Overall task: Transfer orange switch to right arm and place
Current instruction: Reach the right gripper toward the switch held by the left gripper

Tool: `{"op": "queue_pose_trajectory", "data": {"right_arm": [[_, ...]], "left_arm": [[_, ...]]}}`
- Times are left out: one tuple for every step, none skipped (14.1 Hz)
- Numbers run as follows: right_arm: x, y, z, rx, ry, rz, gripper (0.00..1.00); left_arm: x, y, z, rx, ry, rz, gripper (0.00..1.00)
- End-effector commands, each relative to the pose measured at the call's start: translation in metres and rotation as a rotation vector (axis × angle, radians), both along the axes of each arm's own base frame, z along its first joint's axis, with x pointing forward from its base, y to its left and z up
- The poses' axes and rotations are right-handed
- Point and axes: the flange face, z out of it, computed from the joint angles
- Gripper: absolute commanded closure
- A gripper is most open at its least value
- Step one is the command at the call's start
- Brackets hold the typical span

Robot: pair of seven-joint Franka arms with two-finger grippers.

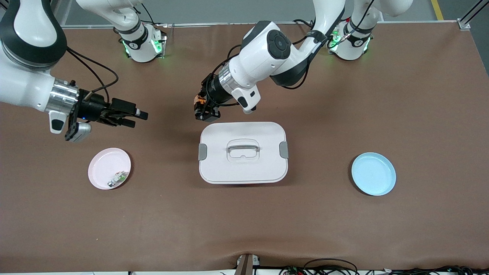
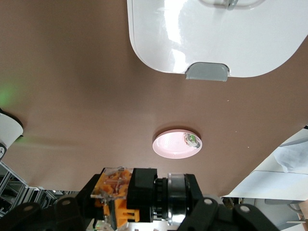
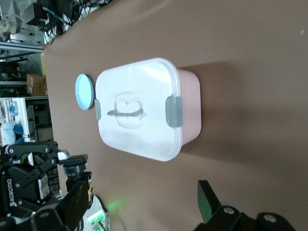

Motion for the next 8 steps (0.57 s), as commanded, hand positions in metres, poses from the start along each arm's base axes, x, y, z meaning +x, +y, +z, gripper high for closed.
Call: {"op": "queue_pose_trajectory", "data": {"right_arm": [[-0.016, 0.019, 0.003, 0.033, 0.006, 0.033, 0.00], [-0.018, 0.028, 0.003, 0.033, 0.006, 0.046, 0.00], [-0.020, 0.037, 0.003, 0.035, 0.009, 0.060, 0.00], [-0.020, 0.039, 0.001, 0.036, 0.016, 0.060, 0.00], [-0.020, 0.041, 0.000, 0.038, 0.019, 0.061, 0.00], [-0.022, 0.046, -0.001, 0.049, 0.025, 0.062, 0.00], [-0.023, 0.050, -0.003, 0.061, 0.032, 0.060, 0.00], [-0.025, 0.056, -0.007, 0.065, 0.039, 0.062, 0.00]], "left_arm": [[0.000, -0.011, -0.001, -0.007, 0.001, 0.007, 0.75], [-0.004, -0.015, -0.005, 0.003, -0.003, -0.004, 0.75], [-0.006, -0.017, -0.005, 0.006, -0.007, -0.009, 0.75], [-0.006, -0.017, -0.005, 0.006, -0.007, -0.009, 0.75], [-0.007, -0.017, -0.004, 0.007, -0.009, -0.011, 0.75], [-0.007, -0.017, -0.004, 0.007, -0.010, -0.011, 0.75], [-0.007, -0.016, -0.004, 0.010, -0.013, -0.013, 0.75], [-0.007, -0.016, -0.004, 0.011, -0.013, -0.012, 0.75]]}}
